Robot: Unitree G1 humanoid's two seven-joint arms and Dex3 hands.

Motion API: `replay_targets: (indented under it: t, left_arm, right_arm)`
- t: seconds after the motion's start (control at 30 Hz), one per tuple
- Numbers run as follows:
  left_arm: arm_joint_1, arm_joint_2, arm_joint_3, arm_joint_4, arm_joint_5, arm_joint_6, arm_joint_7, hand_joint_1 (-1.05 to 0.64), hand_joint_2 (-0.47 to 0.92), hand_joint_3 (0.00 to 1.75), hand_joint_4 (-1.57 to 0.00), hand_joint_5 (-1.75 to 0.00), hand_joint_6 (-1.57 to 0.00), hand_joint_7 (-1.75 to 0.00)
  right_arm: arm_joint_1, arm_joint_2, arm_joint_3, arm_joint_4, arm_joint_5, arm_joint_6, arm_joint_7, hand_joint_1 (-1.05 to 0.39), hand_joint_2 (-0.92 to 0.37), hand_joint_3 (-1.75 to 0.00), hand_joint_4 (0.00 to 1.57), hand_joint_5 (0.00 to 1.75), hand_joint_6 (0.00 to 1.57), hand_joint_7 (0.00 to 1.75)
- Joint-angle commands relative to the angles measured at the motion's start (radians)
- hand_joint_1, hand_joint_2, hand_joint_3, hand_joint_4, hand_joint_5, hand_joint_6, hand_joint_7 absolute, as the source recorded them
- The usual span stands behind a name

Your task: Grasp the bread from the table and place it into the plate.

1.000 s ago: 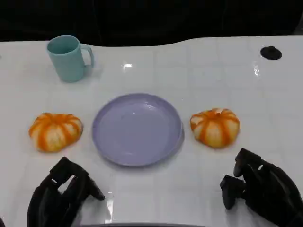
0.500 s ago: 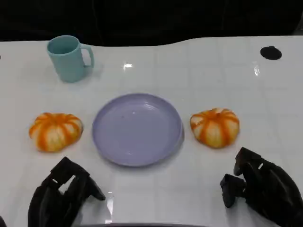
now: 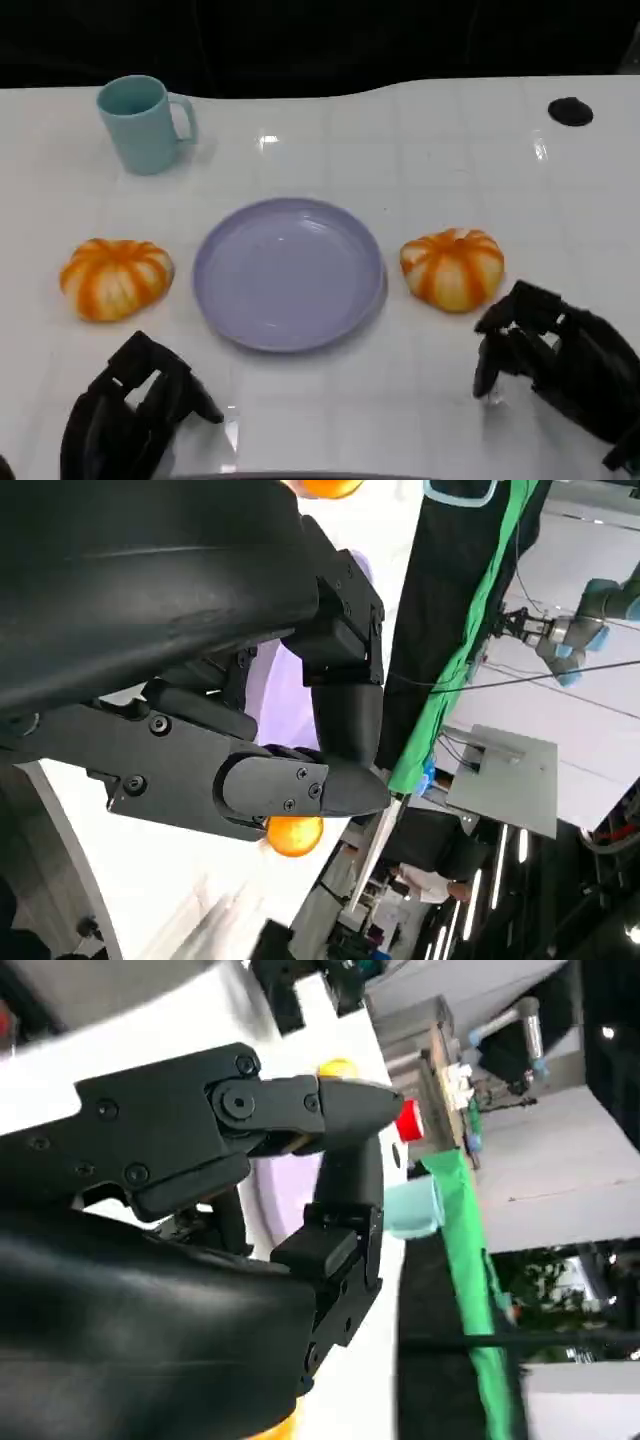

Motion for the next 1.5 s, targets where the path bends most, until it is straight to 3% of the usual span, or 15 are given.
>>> replay_targets:
  t: [0.03, 0.17, 0.27, 0.47, 0.6, 0.77, 0.9, 1.03, 1.3, 1.5]
  left_arm:
    - [-0.007, 0.013, 0.005, 0.005, 0.001, -0.011, 0.009, -0.59, 0.92, 0.26, -0.64, -1.75, -0.51, -1.54]
    - [-0.009, 0.016, 0.005, 0.002, -0.004, 0.006, 0.008, -0.59, 0.92, 0.25, -0.64, -1.75, -0.51, -1.54]
    - [-0.009, 0.018, 0.002, -0.005, 0.001, 0.016, 0.017, -0.59, 0.92, 0.24, -0.64, -1.75, -0.51, -1.54]
    - [-0.012, 0.017, 0.003, 0.003, 0.003, 0.009, 0.022, -0.59, 0.92, 0.24, -0.64, -1.75, -0.51, -1.54]
    - [-0.013, 0.017, 0.003, 0.006, 0.003, 0.009, 0.020, -0.59, 0.92, 0.24, -0.64, -1.75, -0.51, -1.54]
    - [-0.017, 0.018, 0.005, 0.018, -0.002, 0.002, 0.009, -0.59, 0.92, 0.25, -0.64, -1.75, -0.52, -1.51]
    - [-0.014, 0.017, 0.003, 0.010, -0.002, 0.011, 0.014, -0.58, 0.92, 0.25, -0.63, -1.75, -0.52, -1.51]
    - [-0.018, 0.015, 0.004, 0.011, -0.006, 0.017, 0.017, -0.57, 0.92, 0.24, -0.64, -1.75, -0.53, -1.50]
    - [-0.014, 0.017, 0.001, 0.012, 0.001, 0.008, 0.012, -0.59, 0.92, 0.25, -0.64, -1.75, -0.53, -1.51]
    - [-0.013, 0.015, 0.001, 0.010, -0.004, 0.007, 0.006, -0.58, 0.92, 0.25, -0.63, -1.75, -0.52, -1.52]
  right_arm:
    - [-0.018, -0.062, 0.016, 0.012, -0.134, -0.149, -0.076, -0.54, -0.92, -0.21, 0.45, 0.98, 0.55, 0.35]
    - [-0.024, -0.106, 0.037, -0.019, -0.297, -0.259, -0.218, -0.53, -0.92, -0.14, 0.50, 0.53, 0.57, 0.10]
    - [-0.044, -0.159, 0.063, -0.023, -0.450, -0.336, -0.337, -0.54, -0.92, -0.13, 0.50, 0.26, 0.51, 0.02]
    - [-0.107, -0.258, 0.127, 0.020, -0.701, -0.445, -0.548, -0.52, -0.92, -0.06, 0.37, 0.10, 0.38, 0.00]
    - [-0.142, -0.309, 0.176, 0.043, -0.853, -0.470, -0.700, -0.52, -0.91, -0.02, 0.30, 0.04, 0.31, 0.00]
    - [-0.184, -0.362, 0.250, 0.041, -1.023, -0.423, -0.840, -0.51, -0.90, -0.01, 0.22, 0.00, 0.23, 0.00]
    - [-0.208, -0.379, 0.296, 0.051, -1.085, -0.396, -0.914, -0.49, -0.88, 0.00, 0.19, 0.00, 0.20, 0.00]
    - [-0.272, -0.394, 0.376, 0.086, -1.203, -0.322, -0.989, -0.49, -0.87, 0.00, 0.17, 0.00, 0.20, 0.00]
    - [-0.382, -0.383, 0.499, 0.220, -1.279, -0.248, -1.085, -0.44, -0.82, 0.00, 0.18, 0.01, 0.24, 0.01]
    - [-0.481, -0.338, 0.598, 0.382, -1.321, -0.203, -1.170, -0.46, -0.82, 0.00, 0.18, 0.00, 0.25, 0.01]
